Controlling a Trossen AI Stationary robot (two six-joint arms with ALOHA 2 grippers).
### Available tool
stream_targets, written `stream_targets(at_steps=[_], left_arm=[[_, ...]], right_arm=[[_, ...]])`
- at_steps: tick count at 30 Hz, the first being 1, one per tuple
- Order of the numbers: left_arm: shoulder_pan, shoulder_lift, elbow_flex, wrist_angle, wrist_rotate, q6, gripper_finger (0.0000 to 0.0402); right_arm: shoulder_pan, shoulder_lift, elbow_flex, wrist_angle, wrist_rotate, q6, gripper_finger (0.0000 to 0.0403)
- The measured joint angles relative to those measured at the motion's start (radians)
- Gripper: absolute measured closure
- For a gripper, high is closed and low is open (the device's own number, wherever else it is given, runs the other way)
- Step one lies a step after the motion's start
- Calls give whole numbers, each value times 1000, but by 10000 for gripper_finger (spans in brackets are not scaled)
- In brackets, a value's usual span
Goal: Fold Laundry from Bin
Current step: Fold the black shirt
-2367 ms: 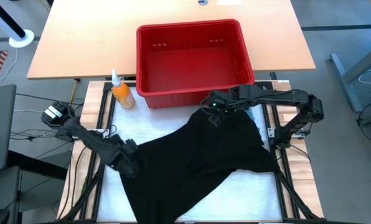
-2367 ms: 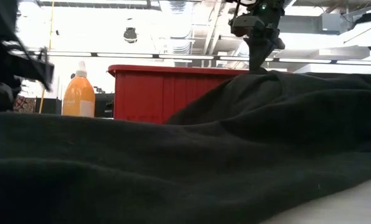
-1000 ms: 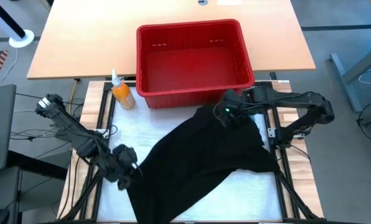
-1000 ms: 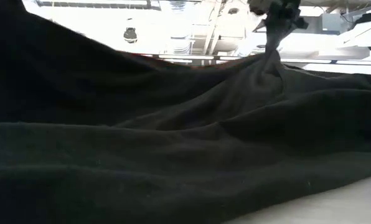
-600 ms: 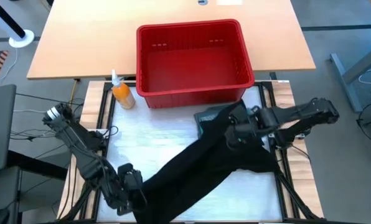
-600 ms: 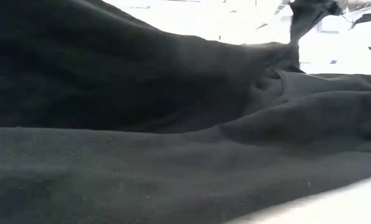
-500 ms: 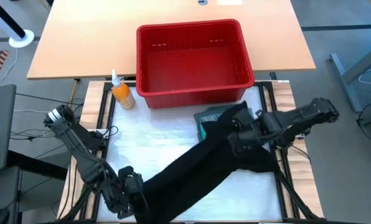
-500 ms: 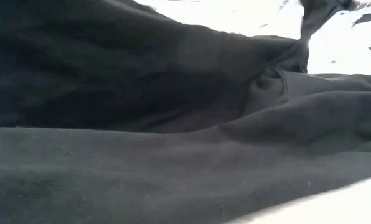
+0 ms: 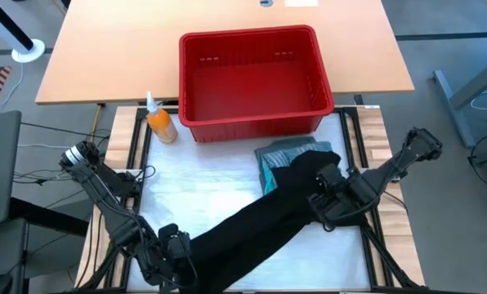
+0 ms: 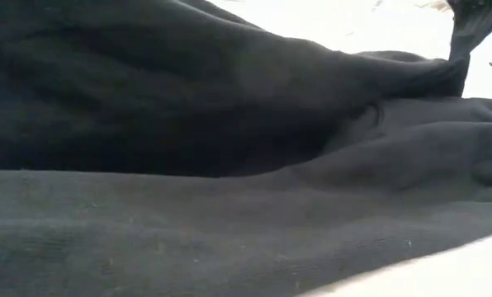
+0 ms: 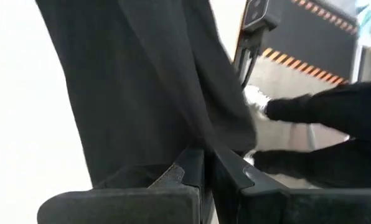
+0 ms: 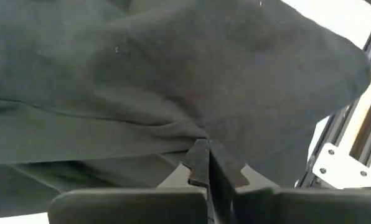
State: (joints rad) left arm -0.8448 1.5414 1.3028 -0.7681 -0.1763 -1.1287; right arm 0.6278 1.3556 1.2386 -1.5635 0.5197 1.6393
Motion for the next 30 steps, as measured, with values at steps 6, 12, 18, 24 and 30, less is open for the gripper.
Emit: stream_targets(at_steps=[6, 12, 18, 24, 30], left_arm=[[0, 0, -60, 130, -30, -20, 401], [0, 0, -64, 135, -37, -20, 401], [0, 0, -64, 135, -37, -42, 401], [0, 0, -64, 113, -94, -19, 401], [-2, 13, -90, 84, -62, -69, 401]], right_arm=[[34, 0, -5, -3, -15, 55, 346], [32, -1, -5, -7, -102, 29, 298], [48, -46, 28, -7, -113, 12, 245], [-2, -125, 53, 16, 77, 0, 209], [-217, -122, 52, 237, 76, -415, 193]])
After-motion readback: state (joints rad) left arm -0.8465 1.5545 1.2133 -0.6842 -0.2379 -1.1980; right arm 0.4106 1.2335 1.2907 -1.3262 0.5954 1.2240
